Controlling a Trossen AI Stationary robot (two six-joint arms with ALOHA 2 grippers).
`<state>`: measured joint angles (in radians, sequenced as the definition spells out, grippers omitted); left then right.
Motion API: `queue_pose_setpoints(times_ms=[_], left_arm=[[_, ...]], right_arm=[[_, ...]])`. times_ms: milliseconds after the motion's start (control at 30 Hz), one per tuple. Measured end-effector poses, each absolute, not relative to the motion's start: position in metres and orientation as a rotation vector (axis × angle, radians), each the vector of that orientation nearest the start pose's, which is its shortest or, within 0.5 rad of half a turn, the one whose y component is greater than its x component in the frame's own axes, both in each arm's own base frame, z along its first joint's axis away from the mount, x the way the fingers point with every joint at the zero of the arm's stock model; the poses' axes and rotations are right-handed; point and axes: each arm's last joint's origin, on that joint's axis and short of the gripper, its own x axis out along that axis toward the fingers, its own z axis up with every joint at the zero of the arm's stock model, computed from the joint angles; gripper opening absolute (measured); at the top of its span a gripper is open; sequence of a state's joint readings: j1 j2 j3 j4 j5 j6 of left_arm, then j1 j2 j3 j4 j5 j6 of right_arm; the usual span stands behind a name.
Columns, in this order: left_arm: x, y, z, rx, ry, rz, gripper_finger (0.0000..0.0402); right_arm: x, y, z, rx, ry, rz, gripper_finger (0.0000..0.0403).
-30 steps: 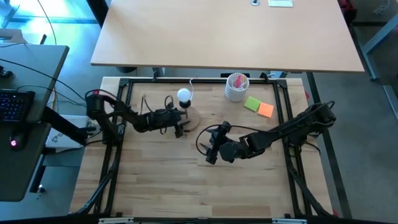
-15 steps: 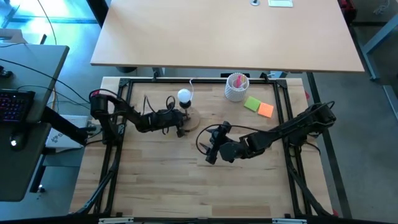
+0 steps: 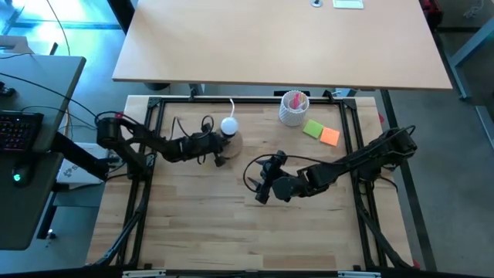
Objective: Screw lightbulb
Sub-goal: Insert the white lightbulb into the desk lamp
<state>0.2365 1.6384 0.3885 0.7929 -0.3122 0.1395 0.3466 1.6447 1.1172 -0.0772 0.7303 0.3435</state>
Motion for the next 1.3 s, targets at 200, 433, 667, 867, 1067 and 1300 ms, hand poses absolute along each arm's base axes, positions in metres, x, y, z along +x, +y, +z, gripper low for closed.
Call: queue_pose_setpoints(times_ms=[200,433,667,867,1067,1300], left_arm=[[0.243,0.087,0.116,0.104,0.47,0.491,0.0035],[0.239,0.101,0.11,0.019,0.463,0.464,0.0037],[0.24,0.104,0.101,-0.044,0.462,0.485,0.0049],[0.241,0.105,0.098,-0.064,0.464,0.505,0.0077],[0.238,0.107,0.097,-0.04,0.505,0.518,0.0128],[0.232,0.105,0.106,0.018,0.579,0.541,0.017]], right_arm=[[0.34,0.102,0.244,0.027,0.447,-0.456,0.0297],[0.34,0.102,0.244,0.03,0.447,-0.458,0.0297],[0.34,0.101,0.244,0.036,0.452,-0.465,0.0297],[0.34,0.101,0.243,0.031,0.457,-0.464,0.0297],[0.34,0.101,0.243,0.036,0.458,-0.465,0.0297],[0.339,0.1,0.242,0.039,0.472,-0.471,0.0297]])
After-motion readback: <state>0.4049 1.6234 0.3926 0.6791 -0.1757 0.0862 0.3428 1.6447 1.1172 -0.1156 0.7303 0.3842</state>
